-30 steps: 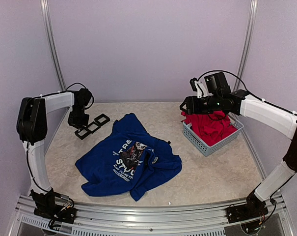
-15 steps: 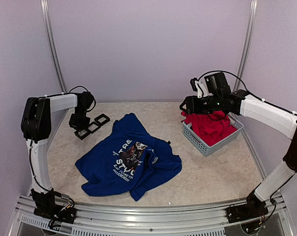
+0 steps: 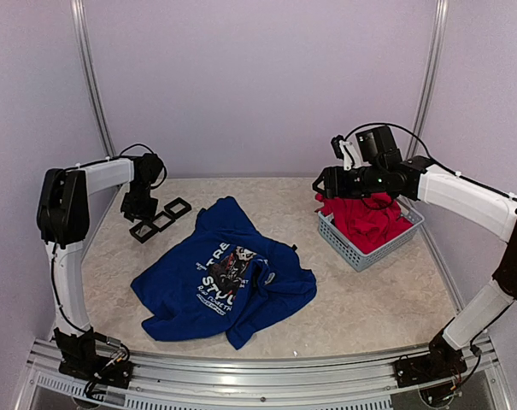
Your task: Remove the brooch from the garment
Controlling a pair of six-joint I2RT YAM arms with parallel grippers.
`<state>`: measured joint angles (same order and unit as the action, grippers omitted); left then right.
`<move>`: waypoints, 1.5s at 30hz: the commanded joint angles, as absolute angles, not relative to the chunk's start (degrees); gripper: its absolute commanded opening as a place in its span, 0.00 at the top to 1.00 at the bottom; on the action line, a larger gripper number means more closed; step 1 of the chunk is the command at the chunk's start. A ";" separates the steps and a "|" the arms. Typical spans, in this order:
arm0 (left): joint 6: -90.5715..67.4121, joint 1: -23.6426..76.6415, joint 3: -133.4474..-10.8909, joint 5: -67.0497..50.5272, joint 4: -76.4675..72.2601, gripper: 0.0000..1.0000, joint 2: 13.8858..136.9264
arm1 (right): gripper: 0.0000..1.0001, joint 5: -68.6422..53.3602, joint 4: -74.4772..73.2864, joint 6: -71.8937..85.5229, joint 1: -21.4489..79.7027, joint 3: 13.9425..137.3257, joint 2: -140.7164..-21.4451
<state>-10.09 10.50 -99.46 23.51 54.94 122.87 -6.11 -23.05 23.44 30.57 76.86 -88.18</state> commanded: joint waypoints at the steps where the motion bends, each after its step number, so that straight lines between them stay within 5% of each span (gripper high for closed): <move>1: -10.98 10.85 -100.71 19.61 55.43 0.62 122.12 | 0.39 -6.36 -24.12 22.64 29.99 77.48 -88.56; 10: -14.07 12.02 -100.05 11.88 52.70 0.54 116.88 | 0.39 -7.14 -25.52 21.36 29.98 77.63 -89.34; 19: -17.18 17.42 -95.32 0.91 44.73 0.11 104.83 | 0.33 -12.78 -28.92 18.60 32.80 77.26 -93.41; 23: -19.24 20.88 -92.37 -8.23 41.84 0.02 101.58 | 0.34 -12.44 -31.71 17.93 35.76 76.75 -96.27; 35: -19.14 35.64 -89.68 -26.20 35.90 0.01 101.79 | 0.34 -14.90 -31.04 20.32 39.29 70.84 -97.10; 45: -16.18 45.17 -91.41 -22.25 42.71 0.01 107.40 | 0.34 -17.99 -26.21 27.51 39.34 65.47 -93.96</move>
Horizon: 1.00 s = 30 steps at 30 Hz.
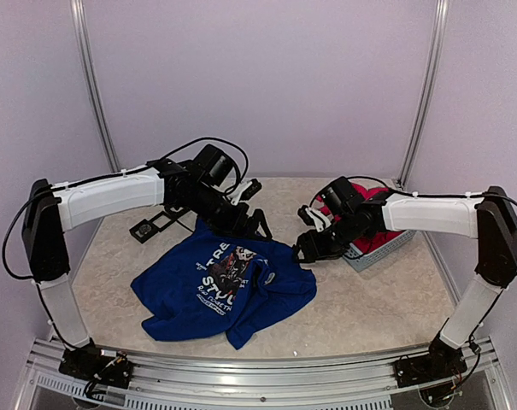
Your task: Remove the brooch from the garment
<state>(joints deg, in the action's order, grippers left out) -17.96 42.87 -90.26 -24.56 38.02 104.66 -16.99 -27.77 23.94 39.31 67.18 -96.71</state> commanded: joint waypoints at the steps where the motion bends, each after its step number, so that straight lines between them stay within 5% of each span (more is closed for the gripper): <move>1: -15.91 45.97 -91.73 -21.36 43.70 0.01 107.93 | 0.34 -17.86 -26.11 28.04 39.35 65.25 -93.67; 10: -16.58 48.87 -93.02 -15.51 47.83 0.02 113.36 | 0.37 -18.25 -25.36 32.21 39.37 65.26 -92.58; 12: -16.53 48.94 -93.06 -16.15 47.60 0.14 114.12 | 0.37 -18.42 -25.48 32.74 39.38 65.48 -92.62; 19: -17.13 48.98 -92.14 -16.00 46.67 0.79 113.62 | 0.38 -22.28 -25.26 34.70 39.54 67.70 -95.06; 22: -17.69 48.79 -92.24 -16.07 45.60 0.96 112.88 | 0.40 -22.81 -25.99 35.15 39.55 69.59 -96.52; 30: -19.33 48.66 -92.53 -12.11 40.67 1.00 109.91 | 0.45 -24.20 -26.24 37.71 40.11 73.14 -99.69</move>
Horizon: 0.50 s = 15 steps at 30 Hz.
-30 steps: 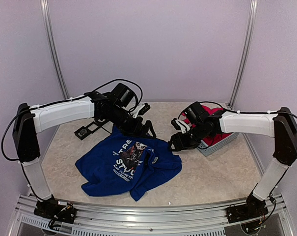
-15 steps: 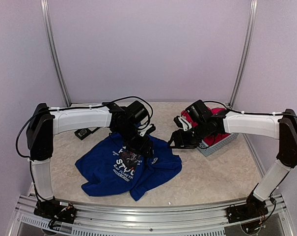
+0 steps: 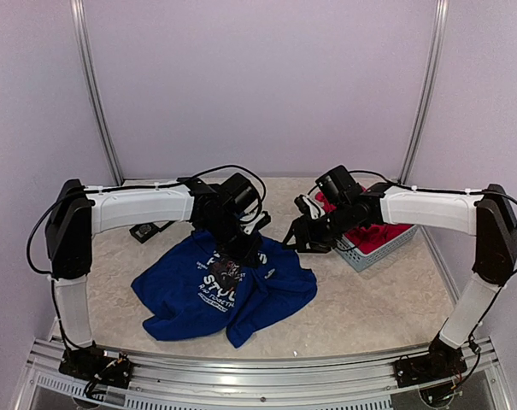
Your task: Remove the brooch from the garment
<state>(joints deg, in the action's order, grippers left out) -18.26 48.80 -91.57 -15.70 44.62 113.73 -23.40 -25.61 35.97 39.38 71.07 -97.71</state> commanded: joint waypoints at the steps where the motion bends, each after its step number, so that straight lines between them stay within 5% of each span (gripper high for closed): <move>1: -19.48 48.70 -92.30 -10.61 40.06 1.00 109.55 | 0.46 -24.22 -26.46 37.97 40.20 73.46 -100.20; 15: -19.69 49.22 -91.16 -7.22 37.89 1.00 107.81 | 0.51 -28.17 -21.04 42.73 40.68 75.96 -104.41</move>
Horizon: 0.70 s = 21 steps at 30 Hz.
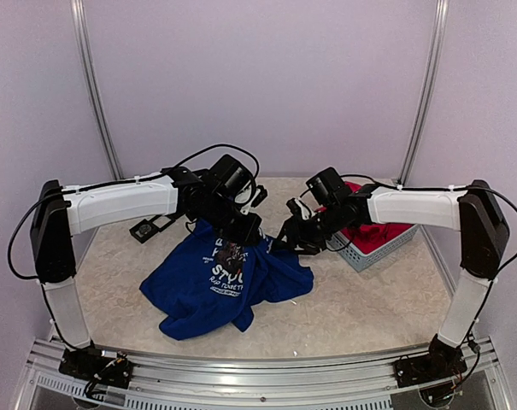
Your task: Remove the brooch from the garment
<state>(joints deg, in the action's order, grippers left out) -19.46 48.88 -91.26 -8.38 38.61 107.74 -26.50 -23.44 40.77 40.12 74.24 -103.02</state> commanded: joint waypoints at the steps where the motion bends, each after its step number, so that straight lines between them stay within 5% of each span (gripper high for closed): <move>1: -19.73 49.22 -91.16 -7.01 38.11 1.00 107.96 | 0.51 -27.94 -21.32 42.60 40.63 76.34 -104.41; 13: -18.07 49.22 -92.96 -3.14 41.96 1.00 109.45 | 0.48 -26.66 -21.97 42.69 40.68 77.48 -103.63; 21: -18.61 49.21 -92.52 -2.71 41.89 1.00 109.09 | 0.55 -28.35 -22.49 42.12 41.37 80.29 -107.52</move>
